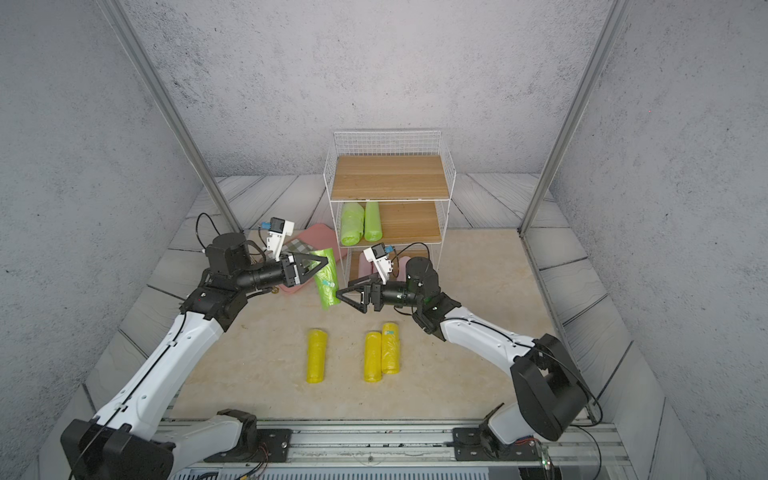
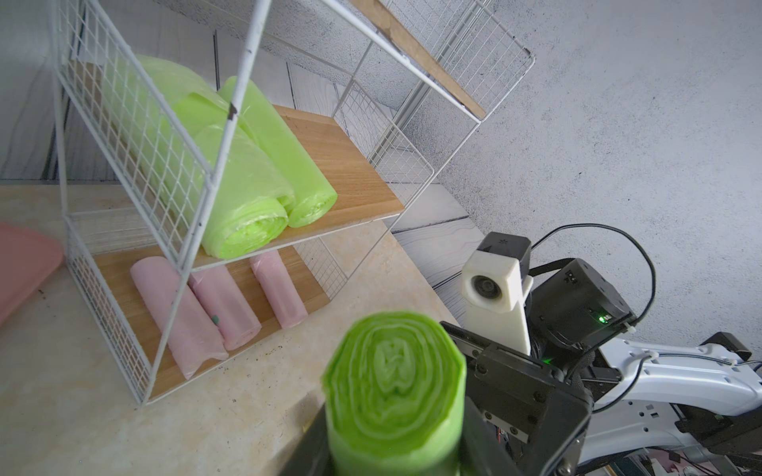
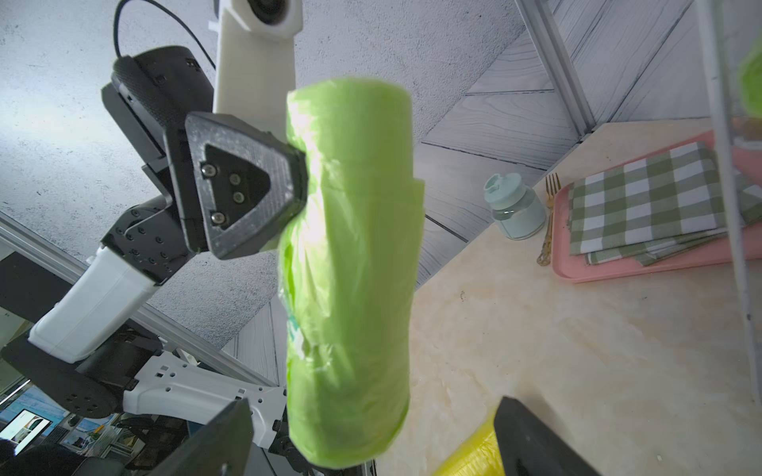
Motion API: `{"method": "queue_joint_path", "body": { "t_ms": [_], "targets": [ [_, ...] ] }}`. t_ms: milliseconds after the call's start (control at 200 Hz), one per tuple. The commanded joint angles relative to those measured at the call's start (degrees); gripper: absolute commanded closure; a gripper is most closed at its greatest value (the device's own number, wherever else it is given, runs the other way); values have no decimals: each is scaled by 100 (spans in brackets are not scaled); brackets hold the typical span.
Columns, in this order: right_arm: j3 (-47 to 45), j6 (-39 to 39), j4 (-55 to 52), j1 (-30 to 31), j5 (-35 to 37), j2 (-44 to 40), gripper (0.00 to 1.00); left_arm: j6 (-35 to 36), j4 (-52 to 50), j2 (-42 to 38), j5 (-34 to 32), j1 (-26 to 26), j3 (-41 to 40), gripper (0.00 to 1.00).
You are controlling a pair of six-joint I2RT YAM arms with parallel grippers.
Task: Sort the rolls of trash bags by color and place them on the shelf
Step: Pick up the roll of trash bags from the center of the board.
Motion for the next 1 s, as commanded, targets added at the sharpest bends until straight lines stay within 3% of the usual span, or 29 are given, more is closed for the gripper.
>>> {"method": "queue_joint_path", "body": {
  "t_ms": [0,395,641,996],
  "targets": [
    [186,47,200,126,40,206,6,50,353,-86,68,35,-66,100],
    [373,52,157,407,128,455,15,13,532,-63,34,34,-189,100],
    [402,31,112,413,164,444,26,-40,558,-46,142,35,-261,100],
    [395,-141,-202,412,149,295,55,-31,492,32,218,33,-283,100]
  ]
}}
